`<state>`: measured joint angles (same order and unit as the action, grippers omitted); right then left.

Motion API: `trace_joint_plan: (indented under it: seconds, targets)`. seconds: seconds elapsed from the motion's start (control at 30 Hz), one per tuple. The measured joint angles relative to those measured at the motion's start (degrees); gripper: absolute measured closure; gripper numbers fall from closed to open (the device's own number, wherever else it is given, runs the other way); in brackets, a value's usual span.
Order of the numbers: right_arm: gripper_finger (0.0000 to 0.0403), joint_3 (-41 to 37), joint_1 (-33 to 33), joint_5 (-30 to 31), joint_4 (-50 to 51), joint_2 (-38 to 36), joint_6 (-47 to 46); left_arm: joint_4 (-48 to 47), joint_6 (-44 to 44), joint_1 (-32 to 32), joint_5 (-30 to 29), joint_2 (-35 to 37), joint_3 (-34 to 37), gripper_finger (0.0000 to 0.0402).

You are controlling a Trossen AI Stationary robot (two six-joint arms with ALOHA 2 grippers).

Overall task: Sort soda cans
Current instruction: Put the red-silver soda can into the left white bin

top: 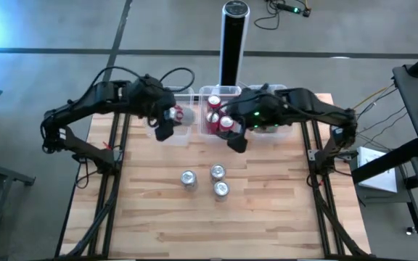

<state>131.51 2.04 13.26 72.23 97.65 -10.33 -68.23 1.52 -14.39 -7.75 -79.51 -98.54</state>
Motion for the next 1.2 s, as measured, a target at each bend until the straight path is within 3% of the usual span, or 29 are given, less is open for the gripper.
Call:
trace_joint_plan:
  seconds: [0.23, 0.47, 0.83, 1.2]
  targets:
    - [0.0035, -1.2, 2.2, 0.3, 2.1, -1.7, -3.3, -0.8, 4.5, -9.8, -1.9, -3.5, 5.7, 0.0117]
    - [0.0035, -2.9, 3.8, 0.3, 2.9, -1.2, -4.9, 2.8, 3.0, -14.5, -4.8, -9.1, 11.4, 0.0117]
    - [0.0035, -8.5, 4.9, 0.3, 2.9, -1.3, -9.0, 1.5, 6.3, -20.1, -6.5, -21.3, 10.4, 0.0117]
    - [0.0035, -13.4, 5.6, 0.3, 2.4, -1.6, -11.6, 3.2, 5.0, -21.3, -6.7, -25.8, 10.5, 0.0117]
